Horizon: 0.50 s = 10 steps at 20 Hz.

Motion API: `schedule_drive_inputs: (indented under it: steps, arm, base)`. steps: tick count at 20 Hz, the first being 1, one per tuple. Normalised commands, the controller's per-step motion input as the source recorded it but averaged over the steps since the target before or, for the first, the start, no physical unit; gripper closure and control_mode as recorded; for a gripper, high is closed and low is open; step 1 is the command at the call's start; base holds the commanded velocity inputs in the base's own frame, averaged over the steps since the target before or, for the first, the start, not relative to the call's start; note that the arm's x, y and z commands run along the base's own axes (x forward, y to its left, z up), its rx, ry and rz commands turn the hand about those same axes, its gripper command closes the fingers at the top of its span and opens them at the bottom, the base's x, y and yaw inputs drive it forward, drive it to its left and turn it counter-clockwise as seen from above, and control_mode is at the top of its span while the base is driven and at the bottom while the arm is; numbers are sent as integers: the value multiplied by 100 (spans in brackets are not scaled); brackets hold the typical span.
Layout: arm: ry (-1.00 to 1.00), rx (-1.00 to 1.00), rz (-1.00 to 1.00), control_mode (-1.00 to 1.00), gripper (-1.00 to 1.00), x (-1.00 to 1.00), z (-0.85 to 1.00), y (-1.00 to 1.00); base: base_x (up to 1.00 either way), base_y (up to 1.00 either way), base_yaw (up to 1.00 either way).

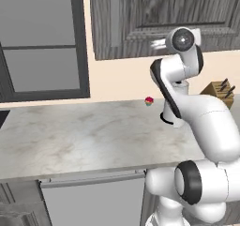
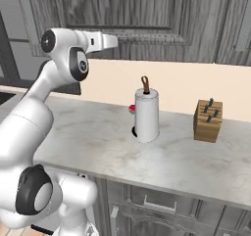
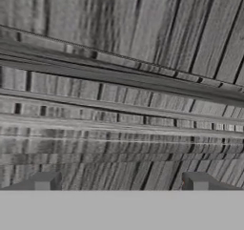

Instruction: Pick the mug and place it in the sink. Pick the bowl and place it in the open cabinet and then close the cabinet.

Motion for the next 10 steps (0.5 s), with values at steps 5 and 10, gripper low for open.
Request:
schedule_drive_inputs:
  steps: [5, 10]
  arm:
    - [0, 0, -3, -100, -100, 59, 0, 0]
    - [0, 0, -4, -100, -100, 55, 0, 0]
  base:
    - [0, 0, 0]
    - [0, 0, 0]
